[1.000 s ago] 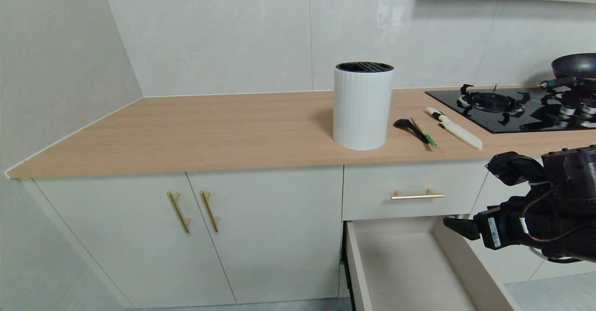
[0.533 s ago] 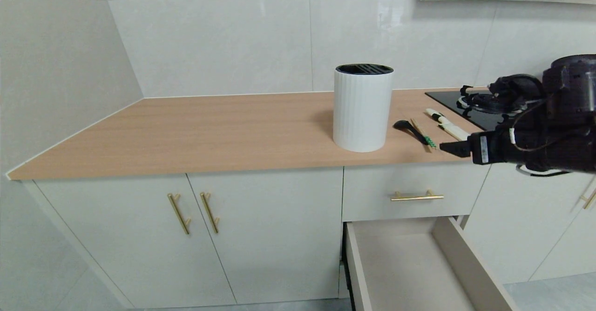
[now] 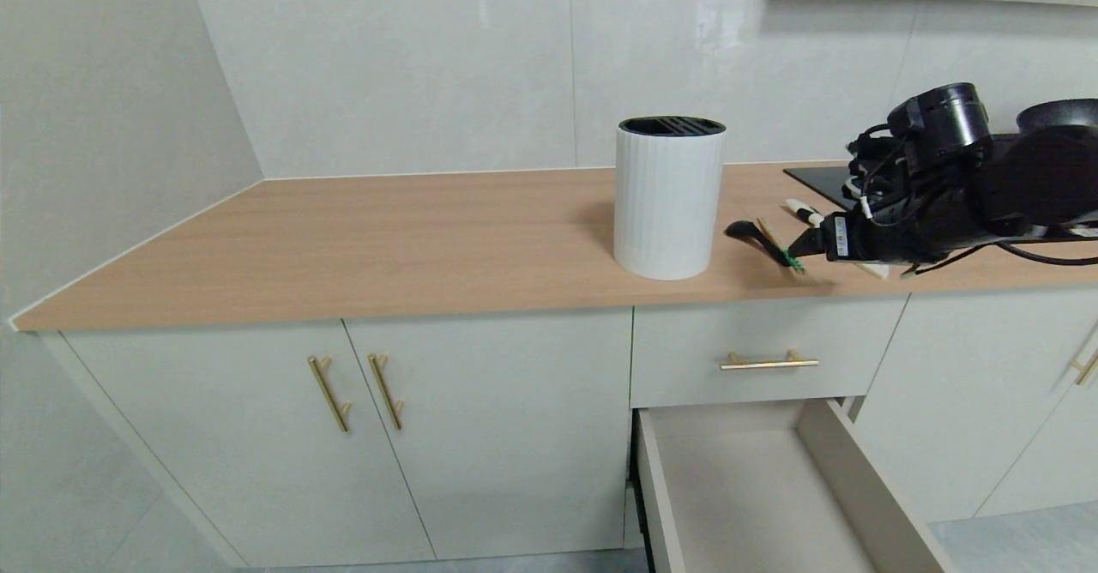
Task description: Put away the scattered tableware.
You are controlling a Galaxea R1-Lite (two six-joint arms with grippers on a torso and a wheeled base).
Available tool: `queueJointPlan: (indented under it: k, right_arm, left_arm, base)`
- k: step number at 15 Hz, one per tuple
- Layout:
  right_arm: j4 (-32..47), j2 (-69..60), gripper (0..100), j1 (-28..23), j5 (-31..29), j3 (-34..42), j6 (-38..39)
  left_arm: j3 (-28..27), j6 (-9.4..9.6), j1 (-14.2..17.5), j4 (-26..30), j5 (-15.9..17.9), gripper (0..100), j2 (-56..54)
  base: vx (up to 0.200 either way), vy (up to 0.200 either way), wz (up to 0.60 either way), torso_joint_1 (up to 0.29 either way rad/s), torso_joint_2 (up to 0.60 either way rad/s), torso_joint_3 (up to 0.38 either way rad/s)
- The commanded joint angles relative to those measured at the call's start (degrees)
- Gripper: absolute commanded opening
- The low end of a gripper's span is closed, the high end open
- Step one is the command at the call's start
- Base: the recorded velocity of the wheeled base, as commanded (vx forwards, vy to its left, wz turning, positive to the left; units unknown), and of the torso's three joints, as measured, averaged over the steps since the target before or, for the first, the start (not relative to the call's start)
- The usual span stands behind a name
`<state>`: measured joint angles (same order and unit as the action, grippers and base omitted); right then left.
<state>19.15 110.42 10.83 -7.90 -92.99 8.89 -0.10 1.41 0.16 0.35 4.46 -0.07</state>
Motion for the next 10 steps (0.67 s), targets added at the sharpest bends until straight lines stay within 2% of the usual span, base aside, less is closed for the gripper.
queueJointPlan:
  k: [1, 3, 9, 10]
  right_arm:
    - [0.01, 4.01, 100, 0.69, -2.21, -1.58, 0.08]
    - [0.01, 5.59, 100, 1.66, -4.76, -2.90, 1.75]
    - [0.01, 8.41, 100, 2.71, -5.46, -5.98, 5.18]
    - [0.10, 9.81, 100, 2.71, -7.22, -7.12, 6.58]
  left_arm:
    - [0.01, -0.01, 0.02, 0.00, 0.02, 100, 0.07]
    - [0.01, -0.01, 0.02, 0.00, 0.02, 100, 0.07]
    - [0.01, -0.01, 0.02, 0.09, 0.02, 100, 0.07]
    - [0.01, -0.01, 0.02, 0.00, 0.02, 100, 0.07]
  base:
    - [0.000, 0.000, 0.00, 0.000, 0.00, 0.000]
    - [0.000, 0.000, 0.00, 0.000, 0.00, 0.000]
    - [0.000, 0.000, 0.00, 0.000, 0.00, 0.000]
    - [0.000, 0.000, 0.00, 0.000, 0.00, 0.000]
